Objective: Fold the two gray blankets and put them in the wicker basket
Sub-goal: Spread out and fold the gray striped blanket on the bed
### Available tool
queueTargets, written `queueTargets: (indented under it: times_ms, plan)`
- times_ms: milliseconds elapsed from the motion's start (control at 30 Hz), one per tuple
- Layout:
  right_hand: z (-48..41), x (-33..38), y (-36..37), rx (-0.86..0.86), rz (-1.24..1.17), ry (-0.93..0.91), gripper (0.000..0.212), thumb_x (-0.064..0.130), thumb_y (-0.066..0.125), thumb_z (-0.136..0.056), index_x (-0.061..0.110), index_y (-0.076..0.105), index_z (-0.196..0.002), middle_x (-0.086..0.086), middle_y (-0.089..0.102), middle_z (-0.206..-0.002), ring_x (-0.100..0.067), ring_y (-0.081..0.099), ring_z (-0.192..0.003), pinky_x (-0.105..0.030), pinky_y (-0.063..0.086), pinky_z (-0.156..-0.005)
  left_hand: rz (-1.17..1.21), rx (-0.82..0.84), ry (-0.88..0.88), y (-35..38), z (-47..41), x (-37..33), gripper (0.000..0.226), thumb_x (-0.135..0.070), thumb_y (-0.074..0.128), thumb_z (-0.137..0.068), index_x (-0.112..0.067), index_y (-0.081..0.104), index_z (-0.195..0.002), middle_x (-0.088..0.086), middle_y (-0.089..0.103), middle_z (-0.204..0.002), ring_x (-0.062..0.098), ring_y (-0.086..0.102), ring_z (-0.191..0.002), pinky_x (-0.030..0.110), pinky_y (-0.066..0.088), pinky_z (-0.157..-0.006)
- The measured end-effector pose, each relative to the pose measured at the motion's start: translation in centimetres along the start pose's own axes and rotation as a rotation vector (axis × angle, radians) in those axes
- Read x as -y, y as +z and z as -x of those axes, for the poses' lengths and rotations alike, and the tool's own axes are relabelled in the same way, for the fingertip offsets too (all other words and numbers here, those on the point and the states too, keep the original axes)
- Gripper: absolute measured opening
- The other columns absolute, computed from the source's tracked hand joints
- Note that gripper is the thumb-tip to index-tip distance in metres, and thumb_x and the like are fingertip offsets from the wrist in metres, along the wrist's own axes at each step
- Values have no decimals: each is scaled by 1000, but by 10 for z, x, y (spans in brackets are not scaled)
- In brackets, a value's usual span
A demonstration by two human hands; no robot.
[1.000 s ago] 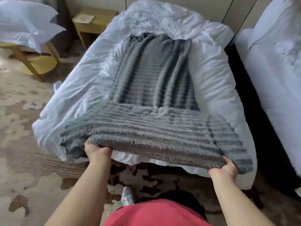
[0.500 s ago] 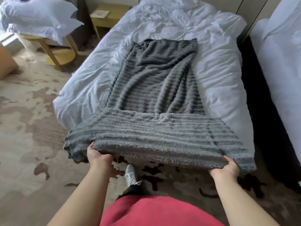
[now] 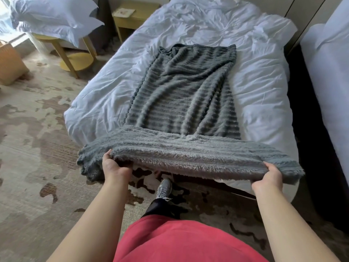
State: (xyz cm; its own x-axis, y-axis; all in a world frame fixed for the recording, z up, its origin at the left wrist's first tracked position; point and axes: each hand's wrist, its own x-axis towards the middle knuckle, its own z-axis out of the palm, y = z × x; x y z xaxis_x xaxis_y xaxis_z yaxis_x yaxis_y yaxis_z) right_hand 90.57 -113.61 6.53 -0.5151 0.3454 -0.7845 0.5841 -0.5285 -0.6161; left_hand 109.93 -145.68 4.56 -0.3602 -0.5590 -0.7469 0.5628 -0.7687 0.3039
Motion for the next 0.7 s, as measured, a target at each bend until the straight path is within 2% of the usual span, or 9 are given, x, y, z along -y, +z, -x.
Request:
queueTargets:
  times_ms: [67,133,233,300,400,467,533,600,700]
  plan:
    - [-3,7,20,-21,60,-32,46,23,71,-70,21,55,-114,-4,54,-124,-24,58,-104,-35,51,-71,-41,1,13,18,-11,0,26,-28,54,-87,-11,63,-105,10,69,-99,27,65,-92,41,55,-74]
    - [-9,14,43,-32,106,-58,49,26,71,-72,21,56,-119,-5,51,-128,-26,55,-112,-36,51,-81,-83,5,34,39,-27,-1,22,-28,56,-87,-13,64,-100,6,69,-98,22,65,-87,35,54,-80]
    - [-19,21,84,-2,116,-67,40,27,72,-72,21,59,-109,-4,56,-115,-24,59,-96,-36,53,-70,-101,24,32,76,-55,-1,20,-26,57,-86,-14,64,-100,2,66,-103,20,65,-92,31,51,-91]
    - [-26,26,116,-27,132,-76,34,29,71,-74,21,57,-104,-4,53,-114,-24,56,-99,-38,53,-78,-127,23,14,104,-77,0,27,-27,57,-86,-15,65,-108,3,66,-110,22,64,-101,38,48,-98]
    - [-36,35,167,-77,138,-78,37,30,70,-75,20,57,-109,-3,52,-117,-25,53,-105,-39,51,-88,-194,45,-12,148,-110,-1,21,-30,57,-85,-15,69,-93,3,72,-90,21,70,-79,35,55,-82]
    - [-42,40,202,-79,93,-97,45,31,70,-74,20,59,-116,-1,57,-114,-23,58,-100,-35,53,-81,-203,67,-24,177,-135,-2,15,-29,59,-87,-17,66,-90,2,70,-91,17,68,-83,31,54,-82]
    - [-52,43,237,-21,48,-150,47,33,68,-79,19,55,-123,-2,59,-112,-22,61,-99,-33,54,-79,-289,106,-12,201,-166,-5,16,-32,55,-91,-18,58,-99,2,63,-104,18,59,-102,32,47,-91]
    - [-66,39,269,116,156,-176,42,33,56,-92,16,49,-129,-9,58,-124,-25,57,-117,-35,47,-98,-480,153,-12,221,-200,-7,36,-32,48,-97,-18,45,-129,5,54,-123,25,52,-119,40,41,-102]
    - [-92,12,303,255,738,-181,47,31,43,-100,16,38,-144,-7,39,-150,-26,37,-137,-40,27,-113,-858,112,-45,238,-246,-3,49,-27,47,-99,-18,33,-145,5,43,-141,28,48,-125,42,42,-98]
